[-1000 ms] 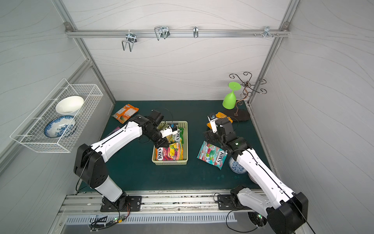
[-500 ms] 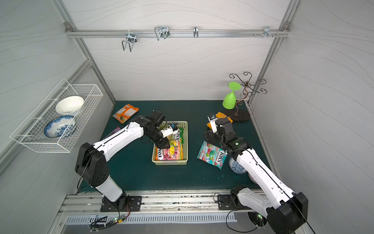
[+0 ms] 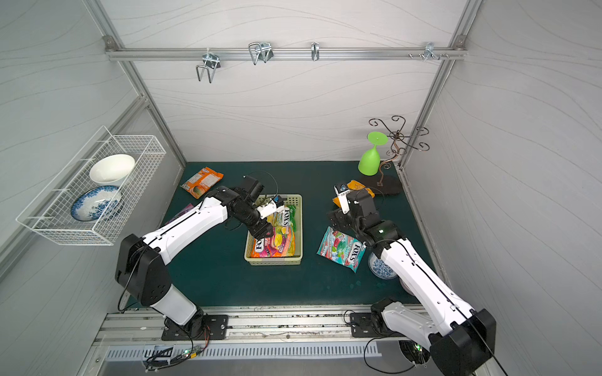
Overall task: Put the candies in the basket
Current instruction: Place the candy in the basket.
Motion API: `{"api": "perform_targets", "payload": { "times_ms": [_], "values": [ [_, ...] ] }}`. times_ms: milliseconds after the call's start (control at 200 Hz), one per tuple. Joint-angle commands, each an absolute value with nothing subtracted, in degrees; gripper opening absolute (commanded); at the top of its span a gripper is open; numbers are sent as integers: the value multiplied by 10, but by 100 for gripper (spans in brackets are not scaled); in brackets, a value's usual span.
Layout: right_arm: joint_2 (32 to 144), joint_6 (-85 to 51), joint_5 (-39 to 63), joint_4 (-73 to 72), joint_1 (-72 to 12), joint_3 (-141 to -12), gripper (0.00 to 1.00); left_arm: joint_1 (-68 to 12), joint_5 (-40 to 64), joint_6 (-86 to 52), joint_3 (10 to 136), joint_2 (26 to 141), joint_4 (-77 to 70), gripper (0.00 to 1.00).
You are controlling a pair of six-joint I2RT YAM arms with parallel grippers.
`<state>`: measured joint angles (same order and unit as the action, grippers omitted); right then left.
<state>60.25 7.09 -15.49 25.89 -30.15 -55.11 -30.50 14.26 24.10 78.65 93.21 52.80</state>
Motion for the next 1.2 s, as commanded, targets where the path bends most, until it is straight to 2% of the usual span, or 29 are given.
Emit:
{"api": "perform_targets", "payload": {
  "times_ms": [0,475,675,961,1076,1196],
  "values": [
    [598,73,-161,252,-305,-553,99,-308,113,218,789,957,502,64],
    [598,72,-158,253,-307,-552,99,-308,124,194,755,1055,477,66],
    [595,68,-149,251,-307,-548,99,-313,125,194,747,1064,473,67],
    [598,69,-162,260,-314,-554,99,-318,112,193,762,975,491,69],
    [604,50,-174,278,-313,-566,99,-318,110,187,775,922,504,78],
    [609,21,-175,306,-314,-578,99,-318,115,173,790,879,519,81]
  ]
}}
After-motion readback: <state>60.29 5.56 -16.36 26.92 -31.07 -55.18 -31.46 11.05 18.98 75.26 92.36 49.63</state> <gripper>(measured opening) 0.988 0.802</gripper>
